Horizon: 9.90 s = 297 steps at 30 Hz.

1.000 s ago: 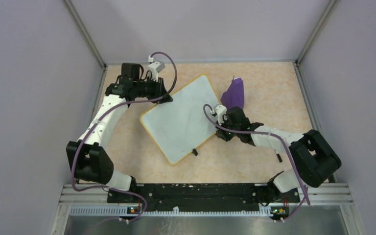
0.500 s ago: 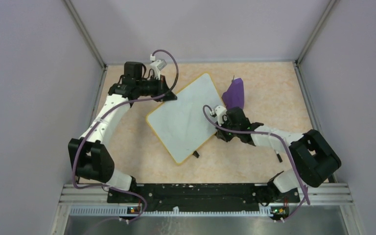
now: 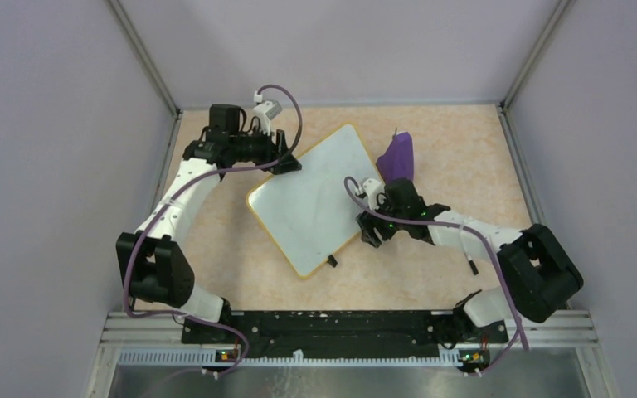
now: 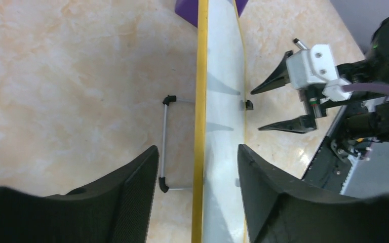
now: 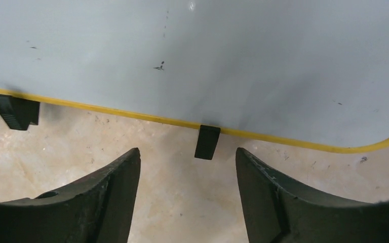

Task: Write a sentence on the whiteboard
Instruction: Move the whiteboard to the center of the board, then pick up the whiteboard marker from the corner of the board, then pass from the right arm to the left, then pass from the left arm to the right, then open the pen cap from the whiteboard marker.

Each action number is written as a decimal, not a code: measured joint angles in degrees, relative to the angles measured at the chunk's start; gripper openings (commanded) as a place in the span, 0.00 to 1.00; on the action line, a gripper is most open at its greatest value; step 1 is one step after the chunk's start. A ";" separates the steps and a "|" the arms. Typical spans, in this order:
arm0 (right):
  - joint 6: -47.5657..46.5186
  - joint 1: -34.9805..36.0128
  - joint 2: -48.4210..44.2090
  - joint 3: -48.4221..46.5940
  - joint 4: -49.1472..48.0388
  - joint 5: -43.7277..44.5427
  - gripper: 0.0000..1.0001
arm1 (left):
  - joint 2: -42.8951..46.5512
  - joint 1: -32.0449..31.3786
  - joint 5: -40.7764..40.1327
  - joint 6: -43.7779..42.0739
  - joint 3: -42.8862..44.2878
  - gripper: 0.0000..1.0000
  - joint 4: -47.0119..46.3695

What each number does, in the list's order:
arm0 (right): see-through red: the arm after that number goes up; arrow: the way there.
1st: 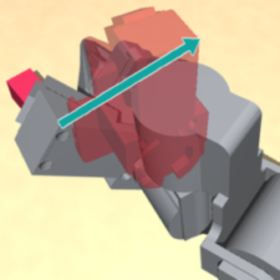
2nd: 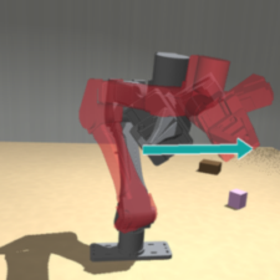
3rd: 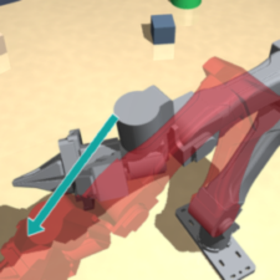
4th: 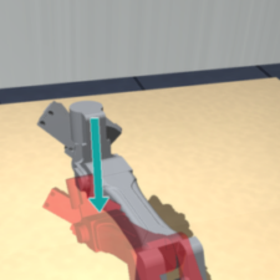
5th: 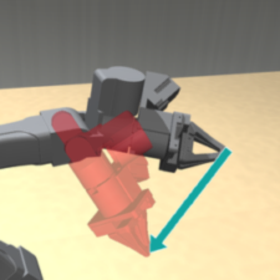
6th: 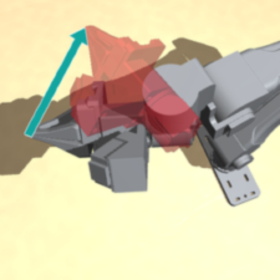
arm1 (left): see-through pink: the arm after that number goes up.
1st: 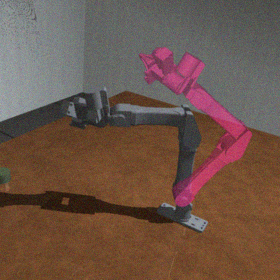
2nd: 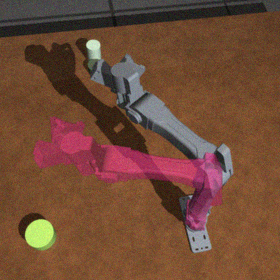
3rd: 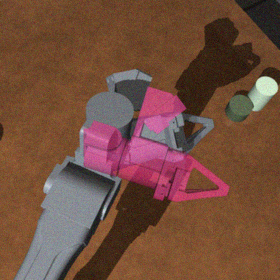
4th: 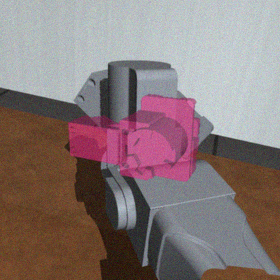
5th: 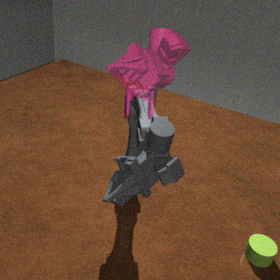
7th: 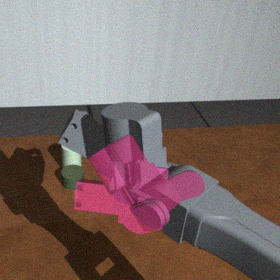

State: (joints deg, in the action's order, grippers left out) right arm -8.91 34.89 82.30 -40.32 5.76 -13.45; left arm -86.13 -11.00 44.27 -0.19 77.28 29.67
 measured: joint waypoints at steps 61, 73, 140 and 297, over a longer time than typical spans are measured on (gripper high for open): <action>-22.18 -37.59 10.80 -12.68 41.05 15.45 0.00 | 13.79 0.02 -15.30 -1.22 -1.22 0.99 -2.08; -16.94 -37.59 4.46 -25.66 43.25 -0.15 0.00 | 11.93 0.00 -15.39 -2.21 6.08 0.99 2.16; 59.71 -23.28 -12.15 -35.58 19.15 -5.55 0.53 | -13.77 -43.50 -51.78 -14.32 24.22 0.00 -8.02; 30.40 -24.28 -11.52 -27.10 24.39 -50.82 0.00 | 7.21 -34.93 -25.31 -38.97 4.61 0.00 12.24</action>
State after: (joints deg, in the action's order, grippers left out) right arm 21.50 10.61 70.78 -67.42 30.15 -64.27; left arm -78.91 -45.93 18.96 -39.16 81.89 41.91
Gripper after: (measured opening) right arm 0.084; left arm 0.163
